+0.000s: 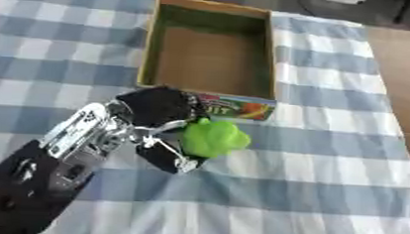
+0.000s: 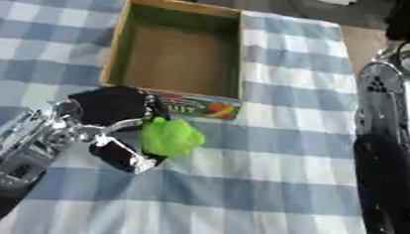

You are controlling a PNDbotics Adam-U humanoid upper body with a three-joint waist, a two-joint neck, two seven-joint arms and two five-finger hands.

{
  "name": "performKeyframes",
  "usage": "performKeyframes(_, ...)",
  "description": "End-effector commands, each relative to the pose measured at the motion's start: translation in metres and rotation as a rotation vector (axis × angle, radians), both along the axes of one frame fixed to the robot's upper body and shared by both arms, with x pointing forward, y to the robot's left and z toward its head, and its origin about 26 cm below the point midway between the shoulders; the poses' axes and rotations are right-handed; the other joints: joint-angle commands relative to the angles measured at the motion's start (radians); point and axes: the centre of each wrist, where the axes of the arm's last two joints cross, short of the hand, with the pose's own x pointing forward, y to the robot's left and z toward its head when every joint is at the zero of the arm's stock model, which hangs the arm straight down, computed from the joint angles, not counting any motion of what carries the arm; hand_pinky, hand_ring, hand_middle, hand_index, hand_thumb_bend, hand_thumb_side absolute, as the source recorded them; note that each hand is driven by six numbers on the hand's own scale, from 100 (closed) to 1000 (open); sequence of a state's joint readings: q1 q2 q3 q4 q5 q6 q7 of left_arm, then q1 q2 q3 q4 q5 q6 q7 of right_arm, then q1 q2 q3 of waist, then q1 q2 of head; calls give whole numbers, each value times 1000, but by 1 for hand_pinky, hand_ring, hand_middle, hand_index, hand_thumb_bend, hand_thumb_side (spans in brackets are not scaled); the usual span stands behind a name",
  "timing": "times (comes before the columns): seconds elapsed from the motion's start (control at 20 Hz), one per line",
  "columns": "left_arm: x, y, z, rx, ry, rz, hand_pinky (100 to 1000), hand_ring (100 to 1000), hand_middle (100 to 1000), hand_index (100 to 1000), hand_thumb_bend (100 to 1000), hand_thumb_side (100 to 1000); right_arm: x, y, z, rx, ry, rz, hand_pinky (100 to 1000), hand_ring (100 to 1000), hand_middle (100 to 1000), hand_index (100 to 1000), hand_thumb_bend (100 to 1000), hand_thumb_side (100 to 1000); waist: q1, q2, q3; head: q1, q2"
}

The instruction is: Pick up objects on the table and place them in the box.

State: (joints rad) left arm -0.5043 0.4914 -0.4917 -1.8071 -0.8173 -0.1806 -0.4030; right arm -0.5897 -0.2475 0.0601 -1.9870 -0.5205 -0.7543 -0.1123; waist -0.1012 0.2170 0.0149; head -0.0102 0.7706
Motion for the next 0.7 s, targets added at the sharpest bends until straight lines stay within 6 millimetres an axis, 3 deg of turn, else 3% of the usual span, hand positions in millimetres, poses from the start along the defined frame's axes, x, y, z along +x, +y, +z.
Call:
performKeyframes(0.05,-6,0,11,-74,-48,-29,100,100,100,230,100,554,-3,0,7,-3,-30,3,413,393,418,540,100,802,4,-13,1,-11,-1)
performKeyframes(0.15,-8,0,13,-102,-61,-30,100,100,100,193,100,602,-3,0,7,-3,-30,3,413,393,418,540,100,803,4,-13,1,-12,-1)
performKeyframes(0.35,-12,4,23,-140,-93,1,100,100,100,175,100,605,-3,-1,7,-1,-30,1,413,393,418,540,100,802,5,-14,3,-16,-1)
performKeyframes(0.7,-22,28,68,-231,-278,97,100,100,100,156,100,623,-3,-3,7,2,-25,-9,413,392,418,540,100,803,11,-19,11,-33,-1)
